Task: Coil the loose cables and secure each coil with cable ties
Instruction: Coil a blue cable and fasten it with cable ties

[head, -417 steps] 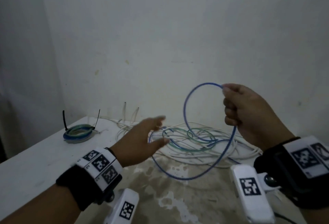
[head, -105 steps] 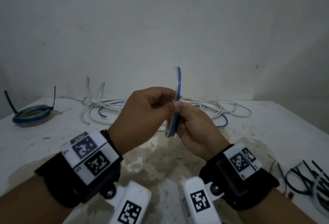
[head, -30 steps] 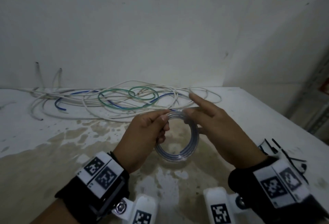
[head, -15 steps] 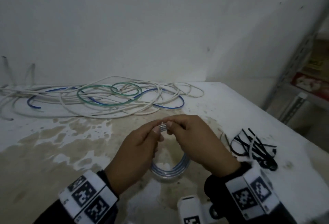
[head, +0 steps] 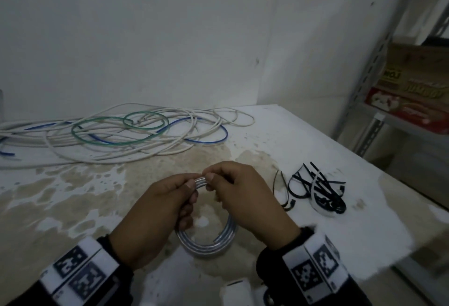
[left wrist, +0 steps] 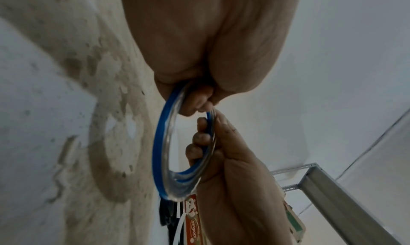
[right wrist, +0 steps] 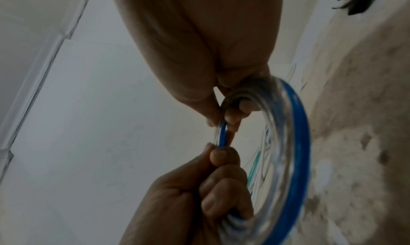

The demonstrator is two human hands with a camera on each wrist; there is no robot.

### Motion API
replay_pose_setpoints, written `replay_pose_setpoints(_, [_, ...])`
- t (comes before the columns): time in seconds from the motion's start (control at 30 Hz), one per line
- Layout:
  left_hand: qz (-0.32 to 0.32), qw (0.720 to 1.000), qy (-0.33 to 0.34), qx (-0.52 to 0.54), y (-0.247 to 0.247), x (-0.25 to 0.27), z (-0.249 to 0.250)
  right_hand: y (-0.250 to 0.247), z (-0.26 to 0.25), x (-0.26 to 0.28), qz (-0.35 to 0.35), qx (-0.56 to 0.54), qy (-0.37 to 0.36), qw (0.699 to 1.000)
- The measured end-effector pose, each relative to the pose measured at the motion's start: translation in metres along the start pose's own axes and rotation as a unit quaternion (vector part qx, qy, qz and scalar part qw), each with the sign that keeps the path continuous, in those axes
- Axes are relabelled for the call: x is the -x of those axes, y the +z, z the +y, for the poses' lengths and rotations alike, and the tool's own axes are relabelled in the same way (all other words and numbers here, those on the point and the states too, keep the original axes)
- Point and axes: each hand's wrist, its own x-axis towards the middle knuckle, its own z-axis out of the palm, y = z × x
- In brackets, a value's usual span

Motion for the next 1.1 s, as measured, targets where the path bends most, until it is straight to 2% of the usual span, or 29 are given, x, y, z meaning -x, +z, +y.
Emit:
replay_pose_setpoints(0.07, [0.019, 1.0, -0.005, 0.013, -0.004, -0.004, -0.001, -0.005, -0.001, 0.0, -0.001, 0.014, 0.008, 1.0])
replay_pose_setpoints(0.2, [0.081, 0.995, 0.007, 0.052, -0.017, -0.016, 0.0, -0.05, 0.005, -0.009, 0.037, 0.18, 0.005, 0.983])
replay_pose_setpoints(0.33, [0.114, 0.991, 0.013, 0.067, -0.027, -0.021, 0.001, -0.094, 0.014, -0.011, 0.003, 0.276, 0.084, 0.957])
replay_pose_setpoints(0.43, [0.112, 0.991, 0.012, 0.077, -0.026, -0.022, 0.0, -0.095, 0.021, -0.011, -0.071, 0.37, 0.124, 0.918])
replay_pose_setpoints(0.53, [0.116, 0.989, 0.016, 0.086, -0.023, -0.021, -0.002, -0.085, 0.025, -0.014, -0.142, 0.465, 0.125, 0.865])
replay_pose_setpoints(0.7, [0.117, 0.987, 0.019, 0.113, -0.027, -0.024, -0.001, -0.079, 0.032, -0.023, -0.158, 0.532, 0.122, 0.823])
replay_pose_setpoints(0.93, [0.117, 0.976, 0.024, 0.185, -0.033, -0.027, 0.003, -0.075, 0.041, -0.034, -0.183, 0.574, 0.126, 0.788])
replay_pose_setpoints(1.03, [0.121, 0.973, 0.028, 0.193, -0.036, -0.026, 0.005, -0.077, 0.029, -0.033, -0.142, 0.584, 0.121, 0.79])
replay_pose_setpoints(1.1, [0.128, 0.972, 0.036, 0.196, -0.038, -0.026, 0.007, -0.08, 0.01, -0.03, -0.079, 0.585, 0.063, 0.805])
